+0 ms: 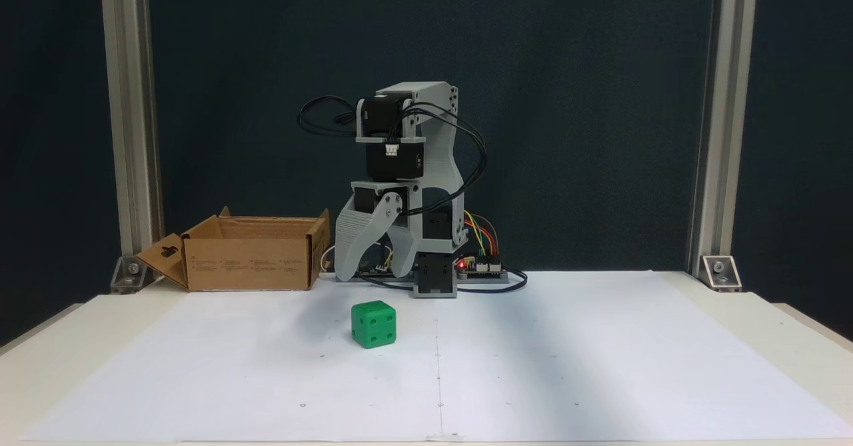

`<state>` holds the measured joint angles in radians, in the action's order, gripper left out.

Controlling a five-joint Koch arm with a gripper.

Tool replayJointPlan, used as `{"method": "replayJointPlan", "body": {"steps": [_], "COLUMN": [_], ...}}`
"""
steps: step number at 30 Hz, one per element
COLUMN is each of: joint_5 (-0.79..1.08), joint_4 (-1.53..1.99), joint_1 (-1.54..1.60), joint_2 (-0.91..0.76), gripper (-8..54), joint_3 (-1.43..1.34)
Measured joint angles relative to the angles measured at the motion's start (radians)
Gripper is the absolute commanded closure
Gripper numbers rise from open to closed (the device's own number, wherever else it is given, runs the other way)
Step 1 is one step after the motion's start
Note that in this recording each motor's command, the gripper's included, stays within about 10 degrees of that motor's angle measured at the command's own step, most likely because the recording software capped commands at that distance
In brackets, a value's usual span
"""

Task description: Grasp a green dice and put it in the bin.

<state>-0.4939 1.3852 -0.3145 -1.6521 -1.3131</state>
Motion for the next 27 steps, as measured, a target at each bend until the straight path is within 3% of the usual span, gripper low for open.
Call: {"method": "replayJointPlan", "body": {"steps": [27], "joint_5": [-0.015], "joint_4": [-0.21], "joint_1": [-0.002], "joint_2": [0.078], "gripper": [5.4], "joint_3": [-0.175]}}
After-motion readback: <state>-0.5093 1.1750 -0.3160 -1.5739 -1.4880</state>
